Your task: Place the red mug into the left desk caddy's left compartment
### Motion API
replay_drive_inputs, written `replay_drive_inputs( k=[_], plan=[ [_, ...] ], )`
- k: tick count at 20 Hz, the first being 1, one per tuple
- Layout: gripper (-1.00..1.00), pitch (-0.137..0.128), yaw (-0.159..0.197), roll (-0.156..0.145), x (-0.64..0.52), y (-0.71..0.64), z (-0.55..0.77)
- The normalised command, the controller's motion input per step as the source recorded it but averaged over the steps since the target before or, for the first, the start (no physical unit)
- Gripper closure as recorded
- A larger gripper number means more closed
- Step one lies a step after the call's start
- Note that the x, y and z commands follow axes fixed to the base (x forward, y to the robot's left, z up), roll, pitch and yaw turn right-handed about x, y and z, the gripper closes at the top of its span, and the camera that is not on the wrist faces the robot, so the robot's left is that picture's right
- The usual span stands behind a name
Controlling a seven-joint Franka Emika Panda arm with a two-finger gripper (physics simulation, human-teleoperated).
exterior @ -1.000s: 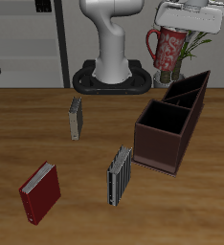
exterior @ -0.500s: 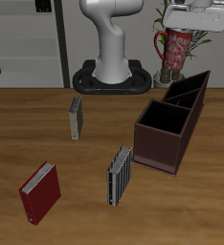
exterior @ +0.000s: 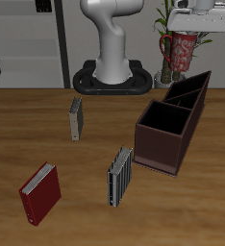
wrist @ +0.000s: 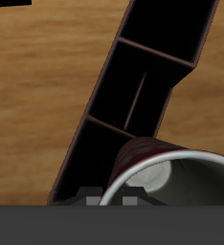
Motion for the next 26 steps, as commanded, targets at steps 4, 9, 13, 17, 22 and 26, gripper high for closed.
replay_drive_inputs(
  k=[4,9,13,17,22,26],
  plan=[
    [1.0,0.033,-0.023,0.009,-0.03,0.1,-0.19],
    [1.0,-0.016,-0.01,0.038,-0.2,0.18,-0.2],
    [1.0,0.025,-0.005,0.034,-0.05,0.1,-0.12],
    [1.0,0.006,-0.024,0.007,0.0,0.06,-0.17],
    [1.0,0.015,0.017,0.018,0.08,0.05,-0.16],
    [1.0,0.013,-0.013,-0.015,0.09,-0.05,-0.13]
  ],
)
